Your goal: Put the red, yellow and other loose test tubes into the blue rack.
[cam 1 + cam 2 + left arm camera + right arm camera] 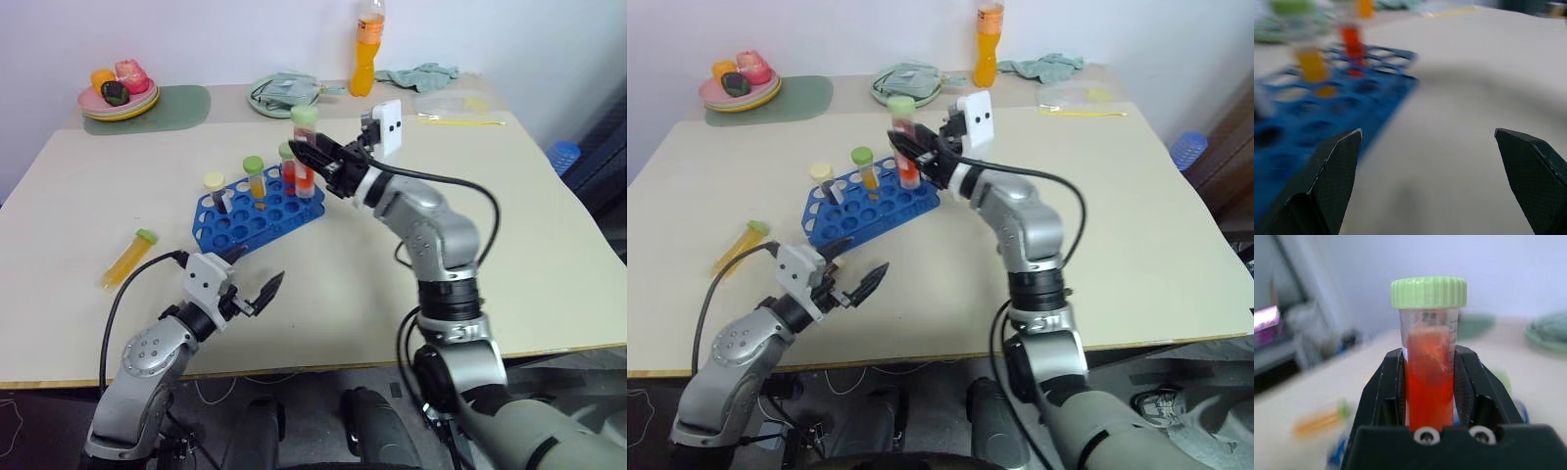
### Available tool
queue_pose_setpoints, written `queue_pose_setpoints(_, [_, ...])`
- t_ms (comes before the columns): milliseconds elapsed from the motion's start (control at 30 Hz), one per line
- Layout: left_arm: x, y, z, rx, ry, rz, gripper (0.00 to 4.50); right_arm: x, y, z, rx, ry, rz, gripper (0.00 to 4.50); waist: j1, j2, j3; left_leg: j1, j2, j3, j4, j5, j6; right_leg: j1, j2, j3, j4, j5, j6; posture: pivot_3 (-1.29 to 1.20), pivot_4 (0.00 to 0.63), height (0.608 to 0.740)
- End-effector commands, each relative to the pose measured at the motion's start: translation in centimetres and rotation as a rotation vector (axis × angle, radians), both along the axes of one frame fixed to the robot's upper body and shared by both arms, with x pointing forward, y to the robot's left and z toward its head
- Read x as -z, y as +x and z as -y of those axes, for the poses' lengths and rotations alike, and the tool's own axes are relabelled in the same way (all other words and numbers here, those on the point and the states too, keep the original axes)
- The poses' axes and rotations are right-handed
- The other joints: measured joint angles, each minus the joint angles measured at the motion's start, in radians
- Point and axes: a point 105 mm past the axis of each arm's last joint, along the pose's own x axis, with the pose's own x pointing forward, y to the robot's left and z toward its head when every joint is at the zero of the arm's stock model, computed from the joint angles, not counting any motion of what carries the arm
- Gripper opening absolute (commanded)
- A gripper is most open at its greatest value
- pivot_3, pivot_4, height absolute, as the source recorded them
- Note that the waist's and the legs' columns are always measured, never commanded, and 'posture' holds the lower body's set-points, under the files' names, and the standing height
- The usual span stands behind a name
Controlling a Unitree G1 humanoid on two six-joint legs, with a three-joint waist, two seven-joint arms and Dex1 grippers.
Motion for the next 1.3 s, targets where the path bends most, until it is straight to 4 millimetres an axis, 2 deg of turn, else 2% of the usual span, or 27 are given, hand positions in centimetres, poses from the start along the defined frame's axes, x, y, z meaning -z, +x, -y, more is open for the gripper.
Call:
queue_pose_setpoints(33, [-2.2, 0.4, -0.6, -0.042, -0.01, 0.104, 4.5, 0.6, 0.7, -0.6, 0.099, 0.048, 0.049, 1.13, 0.0, 0.0, 0.0, 0.0, 0.0, 0.0, 0.0, 0.0, 0.0, 0.0, 0.0, 0.0, 0.0, 0.0, 0.0, 0.0, 0.15, 0.74])
queue_pose_setpoints(400, [-3.8, 0.0, 0.0, -0.029, -0.022, 0.126, 4.5, 3.4, 2.6, -1.7, 0.146, 0.097, -0.044, 1.13, -0.012, 0.0, 0.0, 0.001, 0.001, 0.0, -0.002, 0.0, 0.0, -0.001, 0.002, 0.0, 0.001, 0.0, 0.0, 0.0, 0.15, 0.74])
queue_pose_setpoints(800, [-4.2, 0.0, 0.5, -0.014, -0.022, 0.113, 4.5, 4.3, 3.9, -2.6, 0.17, 0.062, -0.054, 1.13, -0.012, 0.0, 0.0, 0.001, 0.001, 0.0, -0.002, 0.0, 0.0, -0.001, 0.002, 0.0, 0.0, 0.0, 0.0, 0.0, 0.15, 0.74])
queue_pose_setpoints(1000, [-4.3, 0.0, 1.0, -0.005, -0.027, 0.113, 4.5, 4.8, 4.7, -2.2, 0.246, 0.031, -0.03, 1.13, -0.012, 0.001, 0.0, 0.001, 0.001, 0.0, -0.002, 0.0, 0.0, -0.001, 0.002, 0.0, 0.0, 0.0, 0.0, 0.0, 0.15, 0.74])
queue_pose_setpoints(1300, [-4.0, -0.1, 0.7, -0.009, -0.023, 0.108, 4.5, 5.6, 4.2, -1.5, 0.222, 0.035, -0.009, 1.13, -0.011, 0.001, 0.0, 0.001, 0.001, 0.0, -0.002, 0.0, 0.0, -0.001, 0.002, 0.0, 0.0, 0.0, 0.0, 0.0, 0.15, 0.74])
